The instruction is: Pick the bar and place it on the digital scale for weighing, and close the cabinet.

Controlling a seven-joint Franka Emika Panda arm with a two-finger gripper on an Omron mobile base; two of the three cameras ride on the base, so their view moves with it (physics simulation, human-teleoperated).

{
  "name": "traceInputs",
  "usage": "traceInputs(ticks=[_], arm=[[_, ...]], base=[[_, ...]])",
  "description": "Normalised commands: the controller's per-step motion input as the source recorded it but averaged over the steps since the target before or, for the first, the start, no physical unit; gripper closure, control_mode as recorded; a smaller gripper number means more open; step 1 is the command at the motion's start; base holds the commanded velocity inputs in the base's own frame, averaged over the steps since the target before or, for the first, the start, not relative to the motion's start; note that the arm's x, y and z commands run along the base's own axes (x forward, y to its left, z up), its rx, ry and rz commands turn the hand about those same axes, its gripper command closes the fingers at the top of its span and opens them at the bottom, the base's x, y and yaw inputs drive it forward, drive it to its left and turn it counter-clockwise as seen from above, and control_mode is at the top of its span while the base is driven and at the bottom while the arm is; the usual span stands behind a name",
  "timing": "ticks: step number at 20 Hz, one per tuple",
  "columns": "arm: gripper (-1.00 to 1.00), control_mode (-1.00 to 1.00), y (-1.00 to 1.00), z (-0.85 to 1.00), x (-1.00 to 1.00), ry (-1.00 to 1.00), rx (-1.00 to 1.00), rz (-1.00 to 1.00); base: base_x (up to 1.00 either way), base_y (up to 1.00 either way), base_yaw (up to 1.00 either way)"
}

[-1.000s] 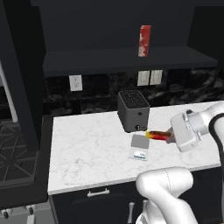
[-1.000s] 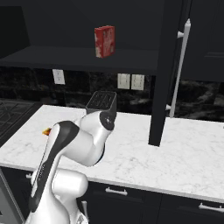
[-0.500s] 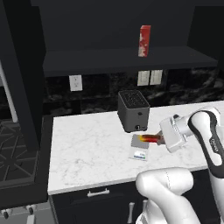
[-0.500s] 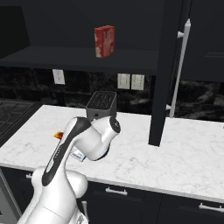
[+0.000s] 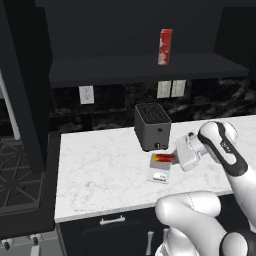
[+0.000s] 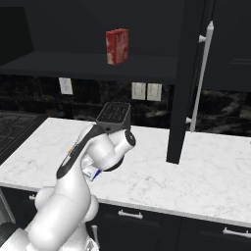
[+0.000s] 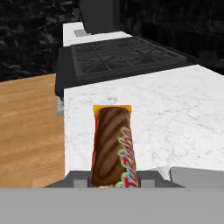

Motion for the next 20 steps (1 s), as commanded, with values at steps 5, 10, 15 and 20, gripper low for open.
traceInputs(ticks=[5,10,15,20], arm=[[1.00,-1.00,-0.05,-0.41,0.37,0.01,0.00,0.00],[1.00,-1.00,-0.04,-0.43,0.29,0.02,0.00,0.00],[1.00,-1.00,-0.01,-0.32,0.32,0.01,0.00,0.00],[1.00,-1.00,-0.09,-0.17,0.31,0.00,0.00,0.00]], base=[[0.00,0.00,0.00],[0.00,0.00,0.00],[0.00,0.00,0.00],[0.00,0.00,0.00]])
